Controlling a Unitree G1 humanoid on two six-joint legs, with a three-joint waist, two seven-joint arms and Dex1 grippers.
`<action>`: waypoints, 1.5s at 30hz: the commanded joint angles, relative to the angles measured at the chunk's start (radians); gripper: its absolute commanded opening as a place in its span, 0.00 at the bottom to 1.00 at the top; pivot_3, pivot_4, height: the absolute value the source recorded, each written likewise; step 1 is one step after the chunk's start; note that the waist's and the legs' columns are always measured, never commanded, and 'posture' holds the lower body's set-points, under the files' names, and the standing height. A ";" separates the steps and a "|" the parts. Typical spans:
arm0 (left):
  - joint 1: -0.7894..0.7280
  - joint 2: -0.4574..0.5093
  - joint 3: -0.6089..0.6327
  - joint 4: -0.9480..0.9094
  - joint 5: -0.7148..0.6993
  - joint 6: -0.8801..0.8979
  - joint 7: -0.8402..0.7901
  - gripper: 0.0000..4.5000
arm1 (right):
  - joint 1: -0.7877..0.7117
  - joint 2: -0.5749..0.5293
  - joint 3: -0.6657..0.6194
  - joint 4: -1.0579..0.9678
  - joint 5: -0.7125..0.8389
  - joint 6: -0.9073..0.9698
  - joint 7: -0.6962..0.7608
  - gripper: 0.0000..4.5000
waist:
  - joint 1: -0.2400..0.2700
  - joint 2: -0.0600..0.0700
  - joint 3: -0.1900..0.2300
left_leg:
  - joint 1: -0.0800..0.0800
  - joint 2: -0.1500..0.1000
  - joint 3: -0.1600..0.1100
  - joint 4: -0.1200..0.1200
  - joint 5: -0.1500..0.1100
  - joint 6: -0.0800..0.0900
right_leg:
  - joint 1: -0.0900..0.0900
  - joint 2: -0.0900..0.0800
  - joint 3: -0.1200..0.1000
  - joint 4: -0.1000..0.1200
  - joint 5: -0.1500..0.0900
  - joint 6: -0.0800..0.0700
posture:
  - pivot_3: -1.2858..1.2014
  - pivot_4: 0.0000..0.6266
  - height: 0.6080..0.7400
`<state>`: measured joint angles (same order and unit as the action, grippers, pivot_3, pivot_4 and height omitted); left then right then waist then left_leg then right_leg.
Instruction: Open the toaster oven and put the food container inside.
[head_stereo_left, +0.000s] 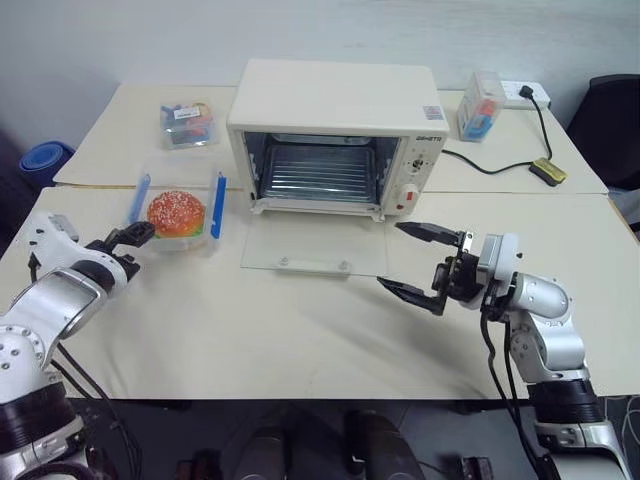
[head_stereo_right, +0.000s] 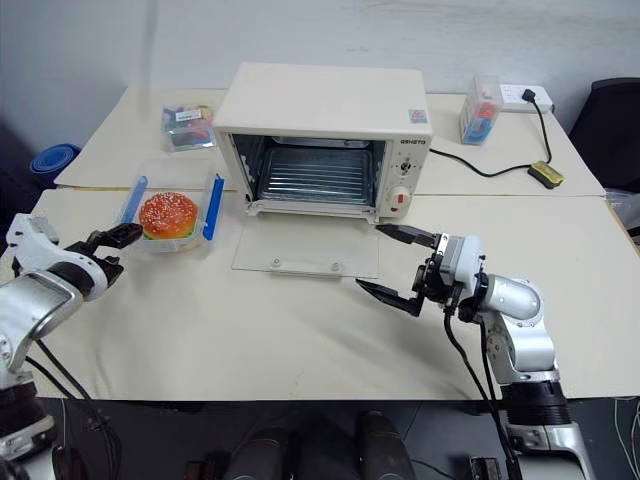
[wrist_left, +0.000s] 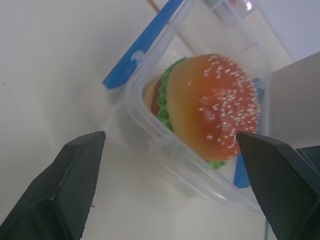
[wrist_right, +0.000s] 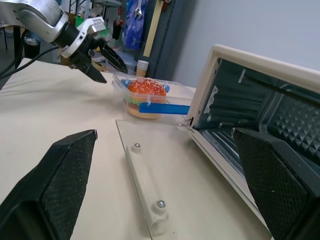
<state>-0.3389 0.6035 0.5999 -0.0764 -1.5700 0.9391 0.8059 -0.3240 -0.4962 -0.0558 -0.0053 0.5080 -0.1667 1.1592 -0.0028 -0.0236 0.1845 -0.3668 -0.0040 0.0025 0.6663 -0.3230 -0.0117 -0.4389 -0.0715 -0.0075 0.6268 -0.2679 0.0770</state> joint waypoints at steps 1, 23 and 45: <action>-0.044 0.039 -0.028 0.062 -0.006 0.021 0.001 0.99 | 0.028 -0.003 -0.019 -0.067 0.013 -0.001 -0.019 1.00 | 0.002 0.000 0.000 | 0.000 0.000 0.000 0.000 0.000 0.000 | 0.000 0.000 0.000 0.000 0.000 0.000 | 0.52 0.24 1.00; -0.223 0.133 -0.061 0.352 0.139 0.107 -0.062 0.07 | 0.046 0.002 -0.020 -0.077 -0.012 -0.018 -0.094 1.00 | 0.019 0.000 0.000 | 0.004 -0.001 -0.001 0.001 0.001 -0.001 | 0.005 -0.001 -0.002 -0.001 0.000 0.000 | 0.52 0.24 1.00; -0.644 0.451 -0.492 0.354 0.638 0.493 -0.952 0.07 | 0.128 -0.032 -0.091 -0.063 -0.033 -0.036 -0.138 1.00 | 0.000 -0.001 0.001 | 0.008 0.000 0.001 -0.004 -0.001 -0.001 | 0.008 0.001 0.000 -0.005 -0.001 -0.001 | 0.52 0.24 1.00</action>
<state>-0.9305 1.0843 0.1081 0.2885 -0.9576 1.4203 -0.1397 -0.2024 -0.5170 -0.1226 -0.0354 0.4724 -0.1943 1.0374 -0.0028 -0.0247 0.1855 -0.3594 -0.0036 0.0035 0.6624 -0.3237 -0.0122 -0.4307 -0.0700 -0.0073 0.6220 -0.2683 0.0765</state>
